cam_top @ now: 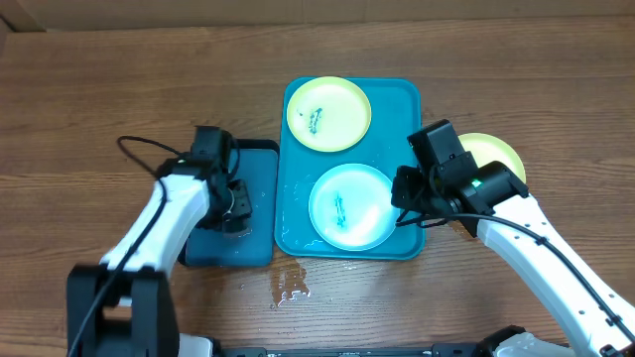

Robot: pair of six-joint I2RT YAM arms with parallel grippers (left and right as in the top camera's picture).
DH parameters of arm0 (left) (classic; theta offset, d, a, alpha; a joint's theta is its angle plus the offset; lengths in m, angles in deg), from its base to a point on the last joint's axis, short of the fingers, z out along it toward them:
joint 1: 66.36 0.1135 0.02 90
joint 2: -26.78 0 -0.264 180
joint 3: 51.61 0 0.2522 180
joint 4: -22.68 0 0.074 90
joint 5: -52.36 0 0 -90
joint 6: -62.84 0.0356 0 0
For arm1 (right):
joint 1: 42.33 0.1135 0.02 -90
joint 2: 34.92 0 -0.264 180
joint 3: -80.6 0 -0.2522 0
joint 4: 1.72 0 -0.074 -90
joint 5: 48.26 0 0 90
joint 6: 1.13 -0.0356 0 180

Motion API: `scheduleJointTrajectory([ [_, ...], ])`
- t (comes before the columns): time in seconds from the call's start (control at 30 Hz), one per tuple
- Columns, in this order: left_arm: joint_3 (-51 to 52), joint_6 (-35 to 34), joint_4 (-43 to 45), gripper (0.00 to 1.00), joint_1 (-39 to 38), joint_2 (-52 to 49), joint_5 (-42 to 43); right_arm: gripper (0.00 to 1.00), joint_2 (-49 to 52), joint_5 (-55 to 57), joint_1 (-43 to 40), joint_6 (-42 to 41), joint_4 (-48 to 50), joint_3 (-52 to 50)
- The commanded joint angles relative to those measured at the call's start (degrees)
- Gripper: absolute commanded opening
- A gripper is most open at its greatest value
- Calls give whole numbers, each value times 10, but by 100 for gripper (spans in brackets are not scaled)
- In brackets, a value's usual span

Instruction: Clean dirty plates on tray and stack at the side

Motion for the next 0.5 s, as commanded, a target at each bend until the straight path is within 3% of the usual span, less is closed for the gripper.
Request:
scheduleJointTrajectory([
  [0.0,6,-6,7,30,-1,-49,-31,31,-2,14,0,4,-12,12],
  [0.03,6,-6,9,25,-1,-61,-31,31,-2,21,0,4,-17,12],
  [0.1,5,-6,12,4,-1,-77,-30,32,-2,30,0,4,-23,12],
  [0.27,-26,-6,-18,4,-1,-75,-16,37,-2,38,-2,2,-25,12],
  [0.4,-101,-6,-97,4,-1,-66,-16,48,-1,66,-14,-3,-21,12],
  [0.47,-144,-6,-145,4,-1,-61,-16,49,5,72,-27,-3,-19,12],
])
